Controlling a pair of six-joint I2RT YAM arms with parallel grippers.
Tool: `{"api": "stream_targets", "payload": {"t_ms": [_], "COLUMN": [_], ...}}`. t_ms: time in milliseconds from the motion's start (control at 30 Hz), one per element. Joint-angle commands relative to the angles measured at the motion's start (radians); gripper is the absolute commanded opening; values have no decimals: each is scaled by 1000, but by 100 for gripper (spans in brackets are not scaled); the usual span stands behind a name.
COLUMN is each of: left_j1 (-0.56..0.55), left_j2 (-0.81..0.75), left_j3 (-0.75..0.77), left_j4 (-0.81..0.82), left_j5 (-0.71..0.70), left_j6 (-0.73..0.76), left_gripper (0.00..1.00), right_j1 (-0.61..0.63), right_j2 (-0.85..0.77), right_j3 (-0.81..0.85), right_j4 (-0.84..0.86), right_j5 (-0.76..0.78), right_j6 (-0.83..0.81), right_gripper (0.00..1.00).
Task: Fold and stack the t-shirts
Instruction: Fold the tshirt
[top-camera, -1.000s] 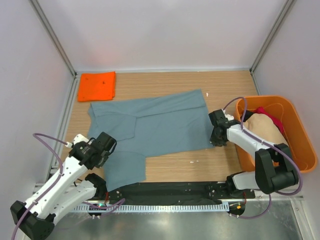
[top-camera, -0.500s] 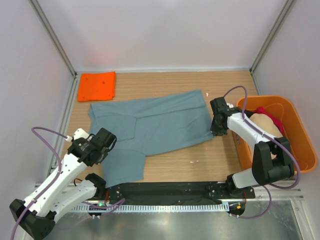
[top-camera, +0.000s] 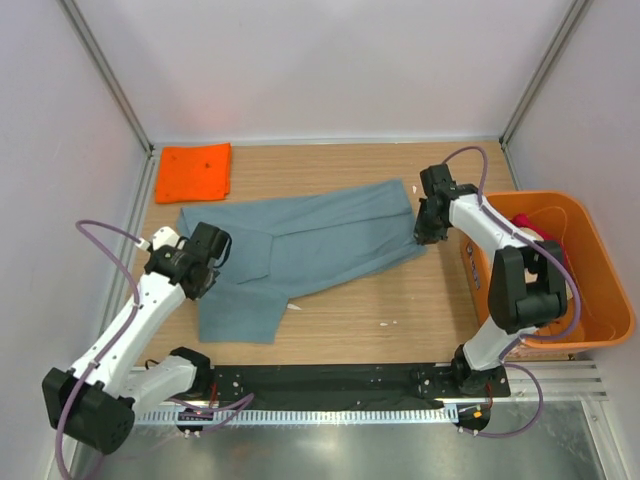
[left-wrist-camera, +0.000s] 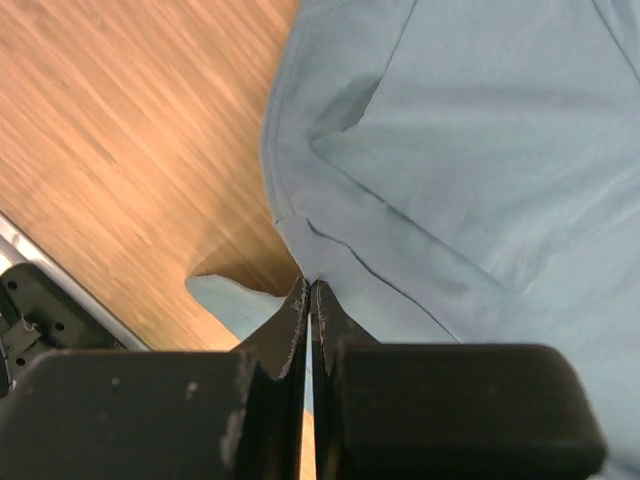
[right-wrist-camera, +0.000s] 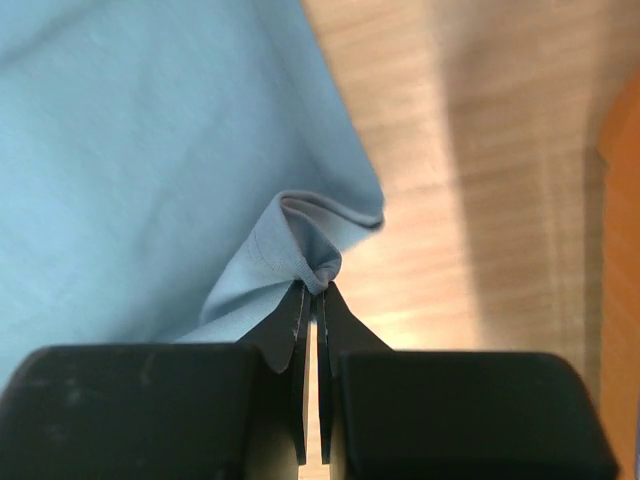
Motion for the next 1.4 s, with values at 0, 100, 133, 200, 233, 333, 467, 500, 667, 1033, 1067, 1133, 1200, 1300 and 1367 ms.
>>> {"api": "stream_targets", "payload": {"t_ms": [0,100,133,200,233,333,467,500,667,1033,1067,1133,1200,1300,1367], "left_j1": [78,121,134,170,180,198,223,229,261,330,330,330,330,332,332], "left_j2": [47,107,121,156,190,256,314,328,396,495,506,540,567,584,597], "left_j3": [58,93,101,129,144,196,239,251,275,345,353,374,386,400,406], "left_j4": [128,197,212,258,272,300,343,347,374,430,430,433,435,433,433], "left_j5": [8,12,22,53,58,56,67,70,85,134,148,162,170,160,157], "left_j6": [135,193,207,242,250,273,302,308,328,379,380,380,379,380,384], "left_gripper": [0,0,0,0,0,0,0,0,0,0,0,0,0,0,0], "right_j1": [-5,-5,-5,-7,-8,-18,-39,-44,-59,-67,-68,-68,-68,-70,-70], "right_j2": [62,112,137,167,190,226,255,258,287,413,421,436,441,453,465], "right_j3": [104,164,179,228,242,285,325,330,363,524,532,552,555,558,567], "right_j4": [24,27,25,10,4,-10,-30,-31,-42,-62,-64,-70,-68,-67,-67], "right_j5": [-49,-49,-48,-38,-34,-26,-18,-17,-18,-51,-52,-52,-57,-58,-58], "right_j6": [-32,-29,-30,-35,-36,-36,-35,-33,-29,-18,-16,-10,-10,-10,-10], "right_gripper": [1,1,1,1,1,1,1,1,1,2,1,2,2,1,1]}}
